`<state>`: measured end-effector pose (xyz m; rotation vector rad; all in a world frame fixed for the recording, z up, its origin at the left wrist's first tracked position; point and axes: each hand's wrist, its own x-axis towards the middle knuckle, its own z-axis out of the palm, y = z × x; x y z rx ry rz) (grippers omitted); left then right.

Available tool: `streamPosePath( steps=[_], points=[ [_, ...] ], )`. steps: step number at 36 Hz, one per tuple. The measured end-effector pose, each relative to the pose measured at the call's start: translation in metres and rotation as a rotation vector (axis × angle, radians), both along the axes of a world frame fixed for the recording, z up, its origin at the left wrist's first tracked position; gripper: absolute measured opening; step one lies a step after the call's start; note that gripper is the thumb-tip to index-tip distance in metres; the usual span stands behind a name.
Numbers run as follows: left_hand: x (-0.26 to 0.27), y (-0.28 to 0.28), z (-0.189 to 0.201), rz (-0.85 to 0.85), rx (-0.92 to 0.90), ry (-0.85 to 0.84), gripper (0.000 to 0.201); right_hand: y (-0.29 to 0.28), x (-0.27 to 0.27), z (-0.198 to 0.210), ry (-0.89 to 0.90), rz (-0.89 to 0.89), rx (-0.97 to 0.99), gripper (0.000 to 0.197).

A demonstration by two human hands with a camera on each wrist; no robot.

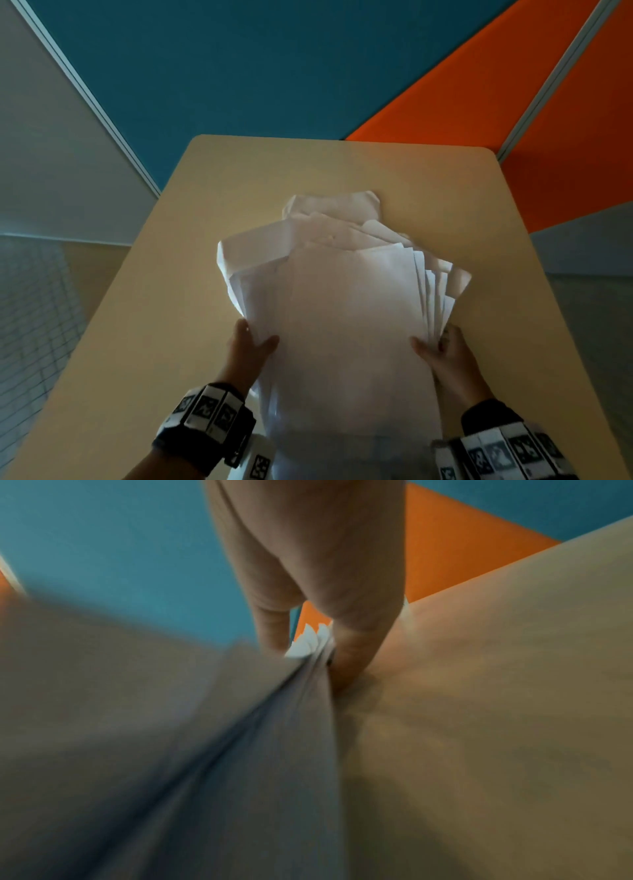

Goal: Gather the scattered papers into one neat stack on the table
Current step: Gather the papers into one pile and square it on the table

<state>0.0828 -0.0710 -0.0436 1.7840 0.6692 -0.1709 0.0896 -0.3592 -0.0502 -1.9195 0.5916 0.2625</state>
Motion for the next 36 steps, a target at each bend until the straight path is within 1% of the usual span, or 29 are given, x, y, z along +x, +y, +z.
streamPosePath(
  steps=[2, 4, 5, 6, 7, 9, 10, 12, 14, 16, 19, 21, 22, 23, 24, 26, 27, 29, 30, 33, 36],
  points=[
    [0.006, 0.006, -0.002, 0.088, -0.04, -0.01, 0.05, -0.008, 0.004, 0.001, -0.016, -0.09, 0.079, 0.036],
    [0.018, 0.014, -0.002, 0.171, -0.072, -0.025, 0.04, -0.021, 0.015, -0.005, -0.019, -0.163, 0.087, 0.035],
    [0.026, 0.017, 0.0, 0.198, -0.082, -0.033, 0.034, -0.029, 0.022, -0.01, -0.002, -0.171, 0.074, 0.038],
    [0.035, 0.023, -0.001, 0.217, -0.075, -0.031, 0.031, -0.034, 0.03, -0.011, 0.013, -0.163, 0.063, 0.04],
    [0.045, 0.027, 0.0, 0.232, -0.055, -0.025, 0.034, -0.038, 0.038, -0.012, 0.028, -0.152, 0.059, 0.04],
    [0.062, 0.033, -0.001, 0.232, 0.009, -0.009, 0.042, -0.033, 0.052, 0.002, 0.049, -0.094, 0.03, 0.038],
    [0.07, 0.034, 0.0, 0.222, 0.046, -0.002, 0.04, -0.031, 0.059, 0.007, 0.06, -0.054, -0.001, 0.039],
    [0.082, 0.032, 0.006, 0.148, 0.139, 0.039, 0.024, -0.025, 0.071, 0.017, 0.07, 0.001, -0.06, 0.042],
    [0.092, 0.027, 0.008, 0.028, 0.223, 0.07, 0.015, -0.019, 0.081, 0.02, 0.069, 0.033, -0.085, 0.042],
    [0.098, 0.024, 0.008, -0.075, 0.266, 0.068, 0.021, -0.015, 0.088, 0.021, 0.057, 0.056, -0.096, 0.042],
    [0.106, 0.024, 0.01, -0.153, 0.205, 0.041, 0.033, -0.012, 0.099, 0.019, 0.0, 0.102, -0.107, 0.041],
    [0.114, 0.034, 0.004, -0.17, 0.114, 0.047, 0.036, -0.015, 0.103, 0.017, -0.022, 0.104, -0.064, 0.04],
    [0.118, 0.04, 0.0, -0.156, 0.061, 0.046, 0.033, -0.017, 0.104, 0.017, -0.019, 0.102, -0.041, 0.038],
    [0.12, 0.044, 0.0, -0.119, 0.009, 0.057, 0.026, -0.023, 0.105, 0.014, -0.021, 0.095, -0.013, 0.037],
    [0.121, 0.048, 0.001, -0.067, -0.013, 0.066, 0.024, -0.029, 0.106, 0.011, -0.005, 0.09, 0.014, 0.034],
    [0.122, 0.057, -0.002, -0.005, -0.03, 0.111, 0.03, -0.04, 0.107, 0.005, 0.044, 0.074, 0.061, 0.031],
    [0.123, 0.059, -0.003, -0.008, -0.042, 0.13, 0.03, -0.044, 0.107, 0.004, 0.065, 0.074, 0.072, 0.031],
    [0.124, 0.062, 0.004, -0.049, -0.042, 0.116, 0.023, -0.045, 0.107, 0.005, 0.08, 0.083, 0.059, 0.029],
    [0.127, 0.062, 0.007, -0.089, -0.019, 0.11, 0.02, -0.043, 0.108, 0.007, 0.086, 0.095, 0.052, 0.028],
    [0.14, 0.054, 0.021, -0.204, 0.117, 0.085, 0.029, -0.034, 0.116, 0.013, 0.093, 0.163, 0.048, 0.023],
    [0.152, 0.039, 0.032, -0.408, 0.304, 0.088, 0.025, -0.023, 0.12, 0.019, 0.091, 0.275, 0.032, 0.02]
  ],
)
